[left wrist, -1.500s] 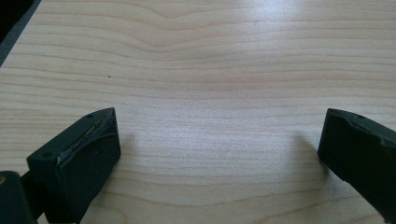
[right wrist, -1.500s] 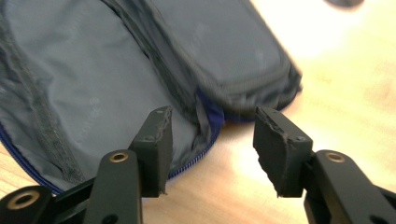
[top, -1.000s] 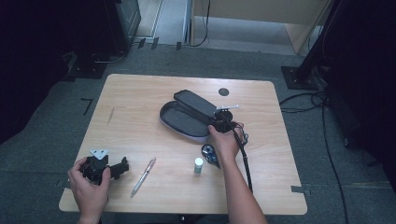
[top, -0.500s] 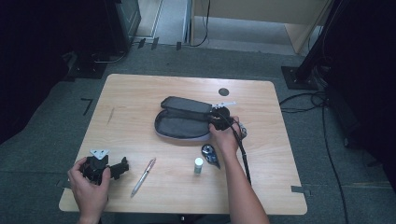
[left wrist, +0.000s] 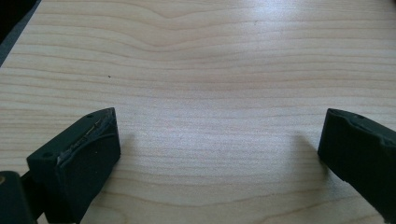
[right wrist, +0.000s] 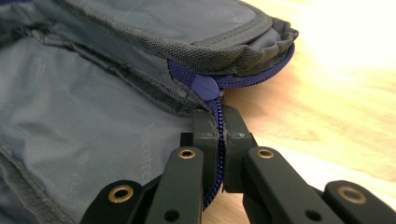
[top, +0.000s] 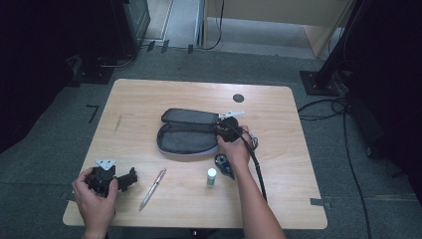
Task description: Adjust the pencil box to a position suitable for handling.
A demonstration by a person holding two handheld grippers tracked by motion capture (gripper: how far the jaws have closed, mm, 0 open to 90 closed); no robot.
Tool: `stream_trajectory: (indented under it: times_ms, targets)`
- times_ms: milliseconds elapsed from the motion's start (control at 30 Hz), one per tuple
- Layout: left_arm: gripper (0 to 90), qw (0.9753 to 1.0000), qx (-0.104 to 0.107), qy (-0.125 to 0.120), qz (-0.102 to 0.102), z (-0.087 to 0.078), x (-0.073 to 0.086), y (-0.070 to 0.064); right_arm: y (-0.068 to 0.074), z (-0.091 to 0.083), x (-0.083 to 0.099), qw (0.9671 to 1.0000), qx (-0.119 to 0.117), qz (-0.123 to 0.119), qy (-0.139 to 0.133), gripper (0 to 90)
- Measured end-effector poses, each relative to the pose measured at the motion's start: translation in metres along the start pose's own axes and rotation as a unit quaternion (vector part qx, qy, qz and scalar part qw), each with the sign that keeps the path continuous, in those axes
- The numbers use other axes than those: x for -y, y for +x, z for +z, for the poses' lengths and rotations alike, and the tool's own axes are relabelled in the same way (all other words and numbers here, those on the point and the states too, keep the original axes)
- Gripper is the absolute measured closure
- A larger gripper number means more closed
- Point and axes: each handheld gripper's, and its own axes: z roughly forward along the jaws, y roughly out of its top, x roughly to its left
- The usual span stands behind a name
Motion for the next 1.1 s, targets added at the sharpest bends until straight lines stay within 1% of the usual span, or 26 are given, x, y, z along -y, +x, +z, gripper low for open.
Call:
stream_trajectory:
  times_ms: [67,133,167,267,333,367,400,433,467,500,533,600,667,733,833,933,1000,1100]
  targets:
    - [0.0,1.0,0.0,0.0,0.0,0.0,0.0,0.0,0.001,0.0,0.003,1.0,-0.002,0.0,0.005,87.7]
    - [0.0,1.0,0.0,0.0,0.0,0.0,0.0,0.0,0.001,0.0,0.007,0.9999,-0.008,-0.005,0.004,87.8]
    - [0.0,1.0,0.0,0.0,0.0,0.0,0.0,0.0,0.001,-0.002,0.009,0.9999,-0.008,-0.006,0.008,87.8]
    - [0.0,1.0,0.0,0.0,0.0,0.0,0.0,0.0,-0.002,-0.005,0.014,1.0,-0.005,-0.006,0.005,87.7]
    - [0.0,1.0,0.0,0.0,0.0,0.0,0.0,0.0,-0.005,-0.006,0.017,1.0,-0.001,0.001,0.005,87.2]
    - [0.0,1.0,0.0,0.0,0.0,0.0,0.0,0.0,-0.007,-0.007,0.017,1.0,0.003,0.006,0.001,85.3]
    - [0.0,1.0,0.0,0.0,0.0,0.0,0.0,0.0,-0.009,-0.008,0.018,0.9999,0.006,0.012,-0.005,78.8]
    - [0.0,1.0,0.0,0.0,0.0,0.0,0.0,0.0,-0.01,-0.009,0.018,0.9996,0.006,0.022,-0.014,67.6]
    - [0.0,1.0,0.0,0.0,0.0,0.0,0.0,0.0,-0.012,-0.011,0.018,0.9993,-0.004,0.032,-0.017,60.3]
    - [0.0,1.0,0.0,0.0,0.0,0.0,0.0,0.0,-0.012,-0.013,0.018,0.9992,-0.012,0.035,-0.017,57.7]
    - [0.0,1.0,0.0,0.0,0.0,0.0,0.0,0.0,-0.012,-0.016,0.019,0.9992,-0.017,0.029,-0.02,54.3]
    - [0.0,1.0,0.0,0.0,0.0,0.0,0.0,0.0,-0.009,-0.023,0.021,0.9995,-0.017,0.019,-0.021,46.8]
    - [0.0,1.0,0.0,0.0,0.0,0.0,0.0,0.0,-0.007,-0.031,0.025,0.9996,-0.01,0.017,-0.019,41.1]
    - [0.0,1.0,0.0,0.0,0.0,0.0,0.0,0.0,-0.006,-0.04,0.031,0.9994,-0.004,0.022,-0.025,37.5]
    - [0.0,1.0,0.0,0.0,0.0,0.0,0.0,0.0,-0.006,-0.052,0.037,0.9992,0.007,0.024,-0.03,28.8]
    - [0.0,1.0,0.0,-0.001,-0.001,0.0,0.0,0.0,-0.003,-0.064,0.047,0.999,0.01,0.022,-0.037,21.9]
    - [0.0,1.0,0.0,-0.001,-0.001,0.0,0.0,0.0,-0.001,-0.07,0.054,0.999,0.011,0.024,-0.035,17.9]
    - [0.0,1.0,0.0,-0.001,-0.001,0.0,0.0,0.0,0.0,-0.076,0.063,0.9991,0.009,0.025,-0.031,15.4]
